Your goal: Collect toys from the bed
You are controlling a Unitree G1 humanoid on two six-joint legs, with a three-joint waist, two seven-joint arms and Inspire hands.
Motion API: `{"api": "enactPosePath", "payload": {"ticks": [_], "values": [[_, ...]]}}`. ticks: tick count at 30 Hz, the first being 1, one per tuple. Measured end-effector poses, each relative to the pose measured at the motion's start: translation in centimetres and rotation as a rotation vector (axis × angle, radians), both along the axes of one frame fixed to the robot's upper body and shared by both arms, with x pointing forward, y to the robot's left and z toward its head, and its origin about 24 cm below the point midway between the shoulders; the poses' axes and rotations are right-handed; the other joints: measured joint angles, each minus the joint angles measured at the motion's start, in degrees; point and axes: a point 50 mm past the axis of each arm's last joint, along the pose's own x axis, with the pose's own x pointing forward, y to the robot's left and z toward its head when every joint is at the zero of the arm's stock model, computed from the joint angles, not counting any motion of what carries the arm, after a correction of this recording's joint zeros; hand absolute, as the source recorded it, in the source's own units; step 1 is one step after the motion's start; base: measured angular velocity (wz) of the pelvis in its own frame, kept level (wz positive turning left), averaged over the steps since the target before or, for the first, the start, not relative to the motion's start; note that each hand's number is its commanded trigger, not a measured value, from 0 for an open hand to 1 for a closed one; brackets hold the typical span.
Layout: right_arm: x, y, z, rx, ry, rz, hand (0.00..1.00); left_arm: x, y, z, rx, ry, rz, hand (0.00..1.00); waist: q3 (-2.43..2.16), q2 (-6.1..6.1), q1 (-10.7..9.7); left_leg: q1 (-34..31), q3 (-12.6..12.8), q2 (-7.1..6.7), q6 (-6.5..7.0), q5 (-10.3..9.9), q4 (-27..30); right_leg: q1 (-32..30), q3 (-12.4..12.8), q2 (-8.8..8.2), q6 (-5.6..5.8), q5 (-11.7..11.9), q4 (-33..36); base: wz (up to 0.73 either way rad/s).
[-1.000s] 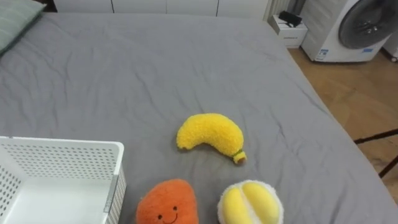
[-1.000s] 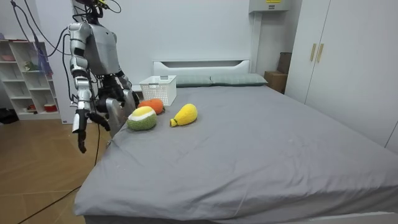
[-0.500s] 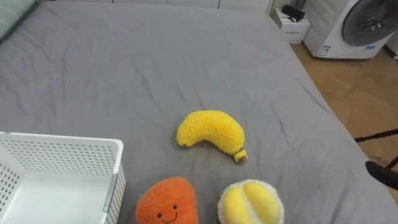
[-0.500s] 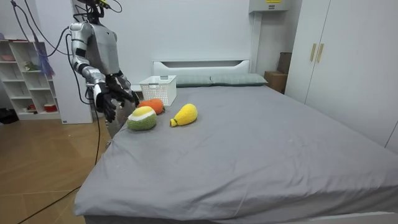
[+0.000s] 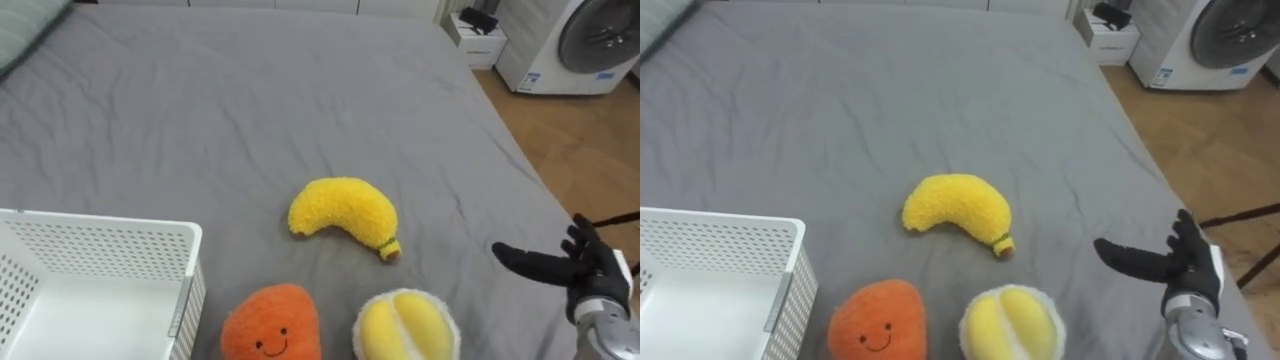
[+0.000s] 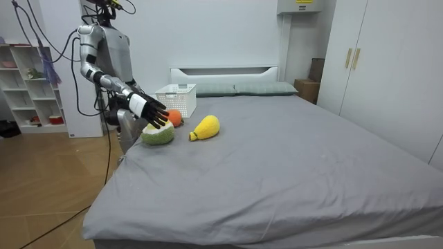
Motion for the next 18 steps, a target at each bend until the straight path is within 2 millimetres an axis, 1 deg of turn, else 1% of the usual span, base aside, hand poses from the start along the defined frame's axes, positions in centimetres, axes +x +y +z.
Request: {"api": "enactPosePath", "payload": {"ticks": [4, 7, 9, 10, 12, 16, 18], "values": [[-0.2, 0.7, -0.8, 0.005, 0.048, 0.098, 0.0, 0.1, 0.0, 0.0, -0.001, -0.01, -0.006, 0.0, 0.08, -0.15, 0.98, 0.12, -0.01, 0.01, 0.0, 0.0, -0.01, 0.15, -0.04, 0.0, -0.01, 0.01, 0.02, 0.0], [-0.4, 1.0, -1.3, 0.01, 0.079, 0.148, 0.0, 0.4, -0.3, -0.1, -0.009, -0.008, -0.023, 0.0, 0.34, 0.35, 1.76, 0.81, -0.03, 0.01, -0.01, -0.03, -0.01, 0.87, -0.11, -0.04, 0.0, 0.0, -0.04, 0.0], [-0.5, 1.5, -1.9, 0.022, 0.108, 0.18, 0.0, 0.4, -0.4, -0.1, -0.012, -0.004, -0.027, 0.0, 0.36, 0.46, 2.16, 0.99, -0.01, 0.02, -0.02, -0.03, 0.01, 0.97, -0.09, -0.09, 0.0, 0.0, -0.08, 0.0], [-0.7, 1.8, -2.2, 0.032, 0.124, 0.202, 0.0, 0.5, -0.5, -0.2, -0.018, 0.003, -0.035, 0.0, 0.27, 0.4, 2.65, 1.0, -0.02, 0.0, -0.02, -0.02, 0.06, 1.01, -0.09, -0.05, 0.0, 0.0, -0.03, 0.0], [-0.7, 2.4, -2.6, 0.036, 0.147, 0.231, 0.0, 0.4, -0.6, -0.2, -0.024, 0.015, -0.039, 0.0, 0.24, 0.48, 2.92, 0.98, -0.1, -0.03, -0.01, -0.02, 0.12, 1.11, -0.1, -0.04, -0.01, 0.01, 0.02, 0.0], [-1.1, 3.8, -3.7, 0.014, 0.224, 0.328, 0.0, 0.6, -0.8, -0.3, -0.027, 0.03, -0.055, 0.0, 0.25, 0.51, 3.18, 1.08, -0.89, -0.14, 0.0, -0.02, 0.2, 1.68, -0.3, -0.04, 0.0, 0.0, -0.33, 0.09], [-1.2, 4.2, -4.0, 0.008, 0.245, 0.36, 0.0, 0.6, -1.0, -0.4, -0.031, 0.035, -0.066, 0.0, 0.24, 0.55, 3.22, 1.03, -1.38, -0.25, 0.01, -0.02, 0.22, 1.9, -0.35, -0.06, 0.0, 0.0, -0.59, 0.09]]}}
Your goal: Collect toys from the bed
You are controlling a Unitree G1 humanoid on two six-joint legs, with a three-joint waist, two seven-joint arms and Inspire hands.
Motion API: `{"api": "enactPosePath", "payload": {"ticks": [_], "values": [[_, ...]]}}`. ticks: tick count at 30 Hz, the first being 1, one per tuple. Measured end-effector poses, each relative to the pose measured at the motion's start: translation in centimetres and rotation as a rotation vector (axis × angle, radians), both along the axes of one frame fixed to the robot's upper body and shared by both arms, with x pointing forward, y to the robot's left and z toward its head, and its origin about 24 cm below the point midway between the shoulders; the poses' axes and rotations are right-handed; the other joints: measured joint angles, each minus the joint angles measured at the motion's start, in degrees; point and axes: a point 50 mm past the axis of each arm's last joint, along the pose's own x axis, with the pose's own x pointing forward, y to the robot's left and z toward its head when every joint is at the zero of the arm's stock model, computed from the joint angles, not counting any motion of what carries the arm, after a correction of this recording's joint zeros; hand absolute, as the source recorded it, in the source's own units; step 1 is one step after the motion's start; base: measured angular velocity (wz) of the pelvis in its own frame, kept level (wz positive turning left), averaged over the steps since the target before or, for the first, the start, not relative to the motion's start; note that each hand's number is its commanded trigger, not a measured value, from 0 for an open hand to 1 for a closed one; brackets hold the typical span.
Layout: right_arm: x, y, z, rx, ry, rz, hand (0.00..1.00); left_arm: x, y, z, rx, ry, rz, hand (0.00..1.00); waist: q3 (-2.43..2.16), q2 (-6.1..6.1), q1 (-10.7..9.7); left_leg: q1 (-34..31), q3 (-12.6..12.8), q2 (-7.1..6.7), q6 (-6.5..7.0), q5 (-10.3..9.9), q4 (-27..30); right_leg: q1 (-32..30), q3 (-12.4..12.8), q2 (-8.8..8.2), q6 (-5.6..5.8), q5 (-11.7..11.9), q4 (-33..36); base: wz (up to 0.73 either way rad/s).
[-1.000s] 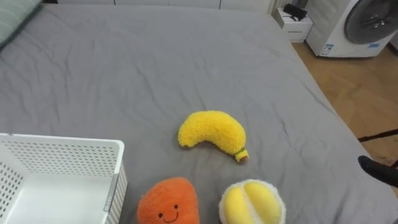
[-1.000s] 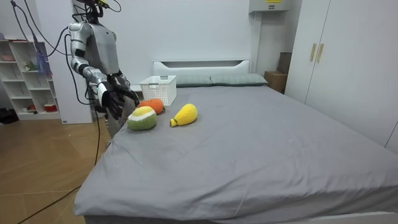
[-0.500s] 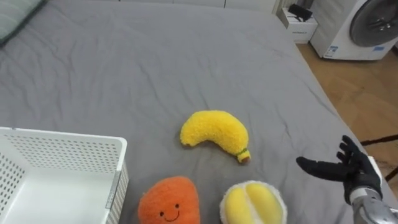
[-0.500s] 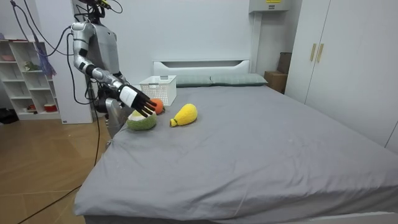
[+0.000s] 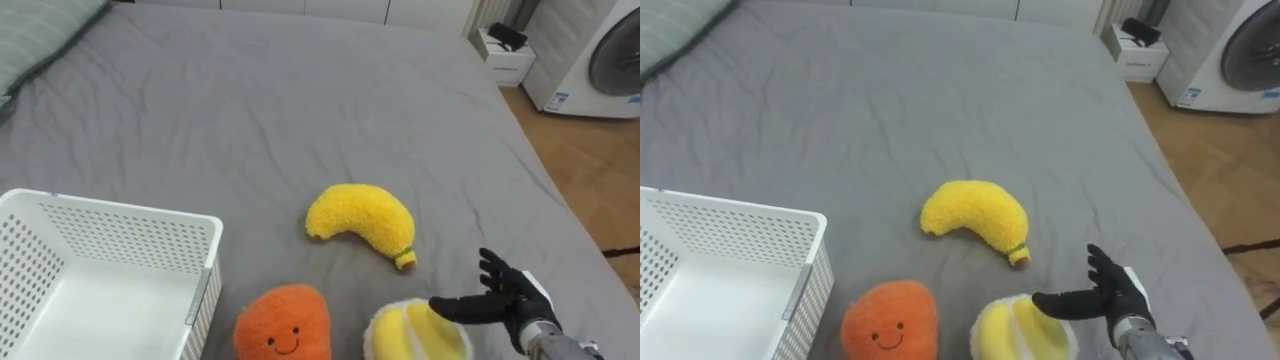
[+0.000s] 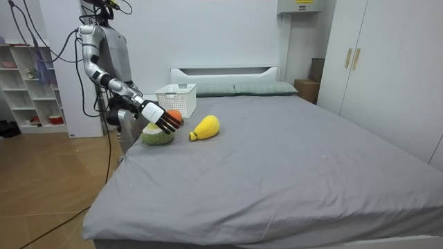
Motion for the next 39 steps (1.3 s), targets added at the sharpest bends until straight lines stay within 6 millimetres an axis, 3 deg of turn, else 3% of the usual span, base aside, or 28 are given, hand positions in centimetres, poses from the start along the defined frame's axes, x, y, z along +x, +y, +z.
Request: {"api": "enactPosePath", "payload": {"ticks": [15, 24, 25, 30, 31, 39], "values": [[-3.0, 1.0, -4.0, 0.007, 0.273, 0.106, 0.0, 1.4, -0.2, -0.1, -0.009, -0.017, -0.013, 0.0, -0.12, -0.71, 0.06, -0.51, -0.99, -0.04, -0.01, 0.01, 0.01, 0.29, -1.9, -0.23, 0.01, -0.01, -0.59, 0.03], [-4.3, 0.8, -5.2, 0.001, 0.354, 0.128, 0.02, 1.5, -0.3, -0.2, -0.046, -0.013, -0.02, 0.0, -0.18, -0.75, 0.21, -0.97, -1.83, 0.01, -0.01, -0.2, 0.95, 1.05, -2.72, -0.24, -0.07, 0.05, -1.15, 0.05], [-4.4, 0.7, -5.4, 0.002, 0.362, 0.124, 0.26, 1.3, -0.3, -0.2, -0.047, -0.008, -0.019, 0.0, -0.18, -0.74, 0.21, -1.0, -1.89, 0.05, -0.03, -0.2, 1.01, 1.09, -2.74, -0.21, -0.12, 0.09, -1.18, 0.0], [-5.0, 0.6, -5.7, 0.004, 0.39, 0.114, 0.94, 0.8, -0.4, -0.3, -0.057, 0.017, -0.013, 0.0, -0.22, -0.62, 0.12, -1.01, -2.13, 0.04, -0.06, -0.22, 1.09, 1.41, -2.79, -0.19, -0.13, 0.09, -1.25, 0.01], [-4.9, 0.6, -5.7, 0.002, 0.39, 0.114, 1.0, 0.8, -0.4, -0.3, -0.058, 0.017, -0.013, 0.0, -0.21, -0.62, 0.06, -1.06, -2.31, 0.02, -0.07, -0.24, 1.26, 1.5, -2.8, -0.16, -0.13, 0.09, -1.28, 0.04], [-5.1, 0.4, -5.9, -0.021, 0.4, 0.094, 1.0, 1.0, -0.4, -0.4, -0.064, 0.008, -0.018, 0.0, -0.06, -0.31, 0.17, -1.02, -3.1, 0.0, -0.14, -0.35, 1.75, 2.01, -2.75, -0.1, -0.14, 0.08, -1.46, 0.04]]}}
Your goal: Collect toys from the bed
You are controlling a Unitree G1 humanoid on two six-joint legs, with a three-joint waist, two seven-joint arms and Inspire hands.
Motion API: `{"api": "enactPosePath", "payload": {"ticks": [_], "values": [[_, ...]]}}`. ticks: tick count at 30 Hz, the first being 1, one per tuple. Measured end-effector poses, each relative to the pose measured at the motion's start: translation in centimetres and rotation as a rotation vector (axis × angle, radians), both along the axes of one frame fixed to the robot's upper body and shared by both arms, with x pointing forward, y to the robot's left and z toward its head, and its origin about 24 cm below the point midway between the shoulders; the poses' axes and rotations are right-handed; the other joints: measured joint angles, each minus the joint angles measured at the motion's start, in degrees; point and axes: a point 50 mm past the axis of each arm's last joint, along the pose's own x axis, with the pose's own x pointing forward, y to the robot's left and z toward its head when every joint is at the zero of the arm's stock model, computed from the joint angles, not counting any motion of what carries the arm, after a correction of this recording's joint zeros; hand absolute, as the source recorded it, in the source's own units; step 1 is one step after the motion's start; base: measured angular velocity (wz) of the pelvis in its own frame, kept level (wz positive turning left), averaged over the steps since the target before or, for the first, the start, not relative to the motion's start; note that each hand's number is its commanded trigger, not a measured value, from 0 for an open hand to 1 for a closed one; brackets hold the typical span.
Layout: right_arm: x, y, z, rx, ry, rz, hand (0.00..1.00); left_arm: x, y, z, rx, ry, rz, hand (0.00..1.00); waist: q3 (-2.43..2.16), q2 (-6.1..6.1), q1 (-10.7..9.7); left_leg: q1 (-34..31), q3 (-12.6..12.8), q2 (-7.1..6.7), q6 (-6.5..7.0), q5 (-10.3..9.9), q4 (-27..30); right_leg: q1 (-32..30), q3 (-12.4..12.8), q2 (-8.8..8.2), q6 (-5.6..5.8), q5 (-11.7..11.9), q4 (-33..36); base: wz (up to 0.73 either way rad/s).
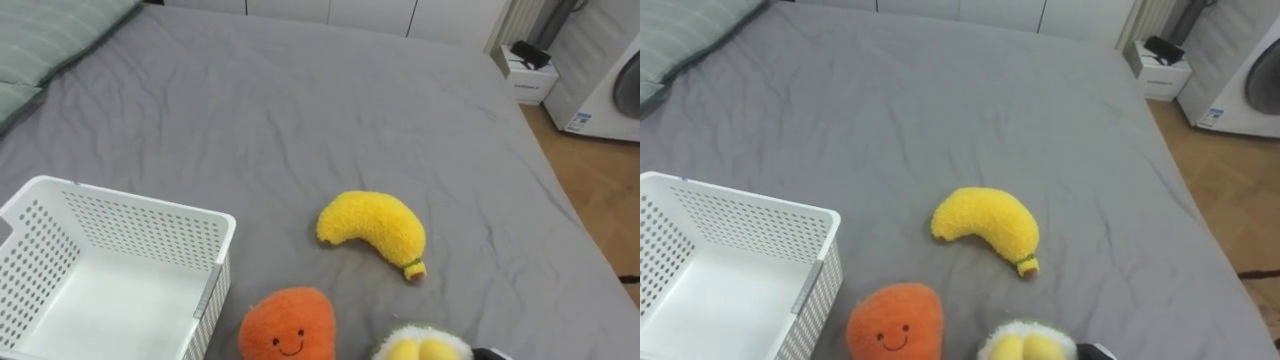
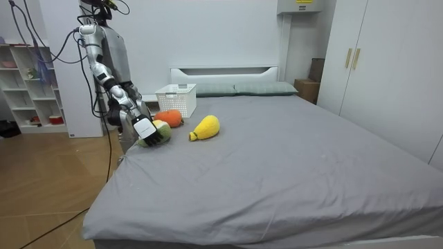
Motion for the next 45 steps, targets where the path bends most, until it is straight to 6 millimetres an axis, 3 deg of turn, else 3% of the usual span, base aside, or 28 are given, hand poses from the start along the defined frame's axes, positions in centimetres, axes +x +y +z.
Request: {"api": "enactPosePath", "payload": {"ticks": [8, 13, 17, 24, 28, 45], "values": [[0.0, 0.0, 0.0, -0.004, 0.001, 0.005, 1.0, 0.1, -0.1, 0.0, -0.016, -0.001, -0.003, 0.0, 0.15, 0.57, 0.01, -0.09, -0.04, -0.02, 0.0, 0.0, -0.01, -0.27, 0.0, 0.0, 0.0, -0.01, -0.03, 0.0], [0.3, 0.3, 0.1, -0.002, -0.005, 0.026, 0.89, 0.9, -0.1, 0.0, -0.022, -0.019, -0.012, 0.0, 0.11, 0.49, 0.06, -0.37, -0.05, -0.04, 0.0, 0.0, -0.04, -0.63, 0.01, -0.02, 0.01, -0.01, 0.01, 0.0], [1.1, 0.5, 0.4, -0.006, -0.024, 0.053, 0.89, 1.4, -0.1, 0.0, -0.024, -0.036, -0.016, 0.0, -0.05, 0.22, 0.07, -0.44, 0.02, -0.02, 0.0, 0.02, -0.08, -0.77, 0.06, 0.01, 0.0, 0.0, 0.13, 0.0], [5.6, 1.8, 3.9, -0.017, -0.231, 0.16, 0.88, 1.9, 0.0, 0.1, -0.025, -0.044, -0.015, 0.0, 0.06, -0.51, -0.15, -1.05, 0.1, -0.05, 0.0, 0.05, -0.12, -0.77, 0.01, 0.0, 0.0, 0.0, 0.13, 0.0], [7.5, 2.4, 5.9, -0.017, -0.338, 0.193, 0.82, 2.3, 0.0, 0.1, -0.023, -0.055, -0.019, 0.0, 0.0, -0.92, 0.29, -1.12, 0.0, -0.04, 0.0, 0.04, -0.13, -0.82, -0.05, 0.02, 0.0, 0.0, 0.15, 0.0], [11.4, 3.9, 10.8, -0.015, -0.568, 0.274, 0.75, 2.5, 0.0, 0.2, -0.024, -0.064, -0.022, 0.0, 0.13, -0.55, 1.81, -1.78, -0.24, 0.0, 0.0, 0.05, 0.19, -1.54, -0.8, -0.1, 0.07, -0.04, 0.98, 0.0]]}}
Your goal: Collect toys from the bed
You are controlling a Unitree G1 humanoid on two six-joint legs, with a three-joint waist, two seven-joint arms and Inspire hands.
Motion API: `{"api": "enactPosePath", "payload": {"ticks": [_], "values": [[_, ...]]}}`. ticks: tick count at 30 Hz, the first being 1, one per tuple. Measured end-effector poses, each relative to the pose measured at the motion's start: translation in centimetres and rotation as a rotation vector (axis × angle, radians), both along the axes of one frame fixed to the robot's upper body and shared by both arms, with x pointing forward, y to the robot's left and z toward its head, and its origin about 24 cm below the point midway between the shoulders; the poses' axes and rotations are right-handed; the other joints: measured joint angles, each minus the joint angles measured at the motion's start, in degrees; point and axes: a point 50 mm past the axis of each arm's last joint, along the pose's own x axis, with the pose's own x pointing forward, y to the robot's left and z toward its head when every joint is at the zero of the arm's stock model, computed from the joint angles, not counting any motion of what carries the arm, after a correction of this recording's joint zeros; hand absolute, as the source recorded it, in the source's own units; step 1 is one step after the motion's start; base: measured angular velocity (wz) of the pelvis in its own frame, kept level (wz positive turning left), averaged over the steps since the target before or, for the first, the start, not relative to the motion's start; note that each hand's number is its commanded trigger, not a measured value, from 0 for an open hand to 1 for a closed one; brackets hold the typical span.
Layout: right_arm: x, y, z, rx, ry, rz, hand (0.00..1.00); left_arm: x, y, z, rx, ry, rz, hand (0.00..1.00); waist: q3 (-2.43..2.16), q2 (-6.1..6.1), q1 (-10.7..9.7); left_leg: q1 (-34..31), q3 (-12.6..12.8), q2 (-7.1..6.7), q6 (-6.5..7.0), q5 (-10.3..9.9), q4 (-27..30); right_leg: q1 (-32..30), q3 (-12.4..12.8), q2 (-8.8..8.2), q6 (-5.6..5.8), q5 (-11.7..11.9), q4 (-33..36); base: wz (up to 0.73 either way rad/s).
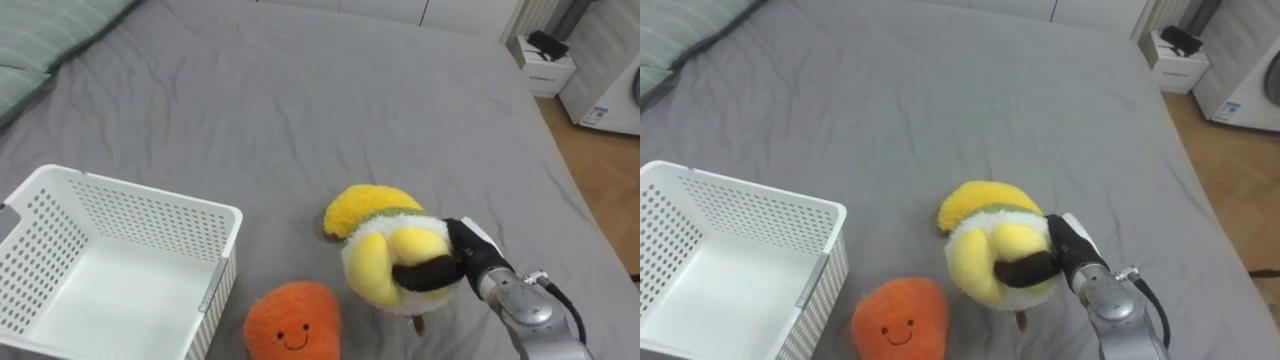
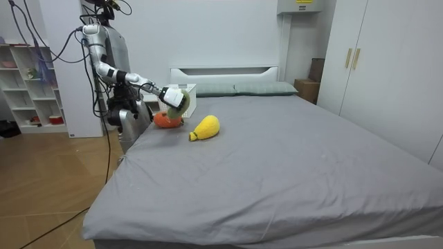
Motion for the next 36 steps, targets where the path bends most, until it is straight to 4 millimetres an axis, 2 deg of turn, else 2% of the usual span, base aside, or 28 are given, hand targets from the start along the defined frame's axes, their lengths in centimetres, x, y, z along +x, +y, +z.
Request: {"api": "enactPosePath", "payload": {"ticks": [4, 11, 13, 18, 19, 23, 25, 28, 35, 36], "values": [[0.8, 0.3, 0.6, 0.003, -0.024, 0.013, 0.75, 0.4, 0.0, 0.0, 0.0, -0.01, -0.004, 0.0, 0.06, 0.14, 2.13, 0.68, 0.02, 0.03, -0.01, 0.01, -0.08, 0.22, 0.1, 0.03, -0.01, 0.01, 0.0, 0.0], [2.9, 1.2, 2.5, 0.001, -0.093, 0.052, 0.76, 0.7, 0.1, 0.1, 0.004, -0.022, -0.007, 0.0, 0.14, 0.39, 3.62, 0.42, -0.54, -0.03, -0.01, 0.01, -0.09, 0.51, -0.78, -0.08, 0.0, 0.01, 0.07, 0.04], [3.5, 1.4, 3.2, 0.001, -0.118, 0.057, 0.76, 0.9, 0.1, 0.2, 0.004, -0.026, -0.01, 0.0, 0.01, 0.14, 3.95, -0.33, -1.66, -0.21, 0.01, 0.06, -0.04, 0.42, -1.72, -0.25, 0.02, -0.01, 0.02, 0.21], [4.5, 2.7, 4.2, -0.005, -0.15, 0.107, 0.75, 0.9, 0.0, 0.2, 0.019, -0.026, -0.021, 0.0, -0.13, -0.39, 5.78, -0.82, -2.13, -0.34, 0.06, 0.12, -0.02, 0.16, -2.49, -0.42, 0.08, -0.04, -0.08, 0.07], [4.6, 2.9, 4.5, -0.006, -0.159, 0.119, 0.73, 1.0, 0.1, 0.2, 0.023, -0.033, -0.022, 0.0, -0.27, -0.73, 6.05, -1.28, -2.37, -0.38, 0.08, 0.13, 0.05, -0.09, -2.74, -0.47, 0.08, -0.05, -0.1, 0.07], [5.0, 4.2, 5.0, 0.019, -0.171, 0.158, 0.73, 1.4, -0.1, 0.3, 0.024, -0.045, -0.045, 0.0, 0.01, -1.13, 7.85, -1.46, -3.24, -0.6, 0.17, 0.22, 0.5, 0.18, -4.56, -0.7, 0.08, -0.04, -0.11, 0.12], [5.6, 5.8, 5.6, 0.028, -0.187, 0.209, 0.72, 1.6, 0.0, 0.4, 0.027, -0.051, -0.045, 0.0, 0.1, -1.09, 8.4, -1.47, -3.83, -0.74, 0.24, 0.26, 0.72, 0.58, -5.52, -0.83, 0.08, -0.04, -0.16, 0.13], [6.1, 7.3, 6.3, 0.039, -0.21, 0.253, 0.69, 2.3, 0.0, 0.6, 0.03, -0.077, -0.052, 0.0, 0.31, -0.92, 9.74, -2.13, -4.87, -0.9, 0.29, 0.29, 1.01, 0.67, -6.42, -0.96, 0.09, -0.05, -0.15, 0.17], [6.6, 7.8, 7.0, 0.016, -0.224, 0.278, 0.75, 2.6, 0.0, 0.6, 0.03, -0.078, -0.048, 0.0, 0.12, -1.96, 12.61, -4.17, -8.15, -1.7, 0.34, 1.04, 1.79, 0.35, -8.81, -1.42, 0.16, -0.09, -0.29, 0.25], [6.6, 8.0, 7.1, 0.01, -0.228, 0.285, 0.75, 2.6, 0.0, 0.6, 0.031, -0.073, -0.045, 0.0, 0.28, -1.91, 13.22, -4.2, -8.22, -1.75, 0.33, 1.12, 1.79, 0.36, -9.08, -1.44, 0.16, -0.09, -0.29, 0.07]]}}
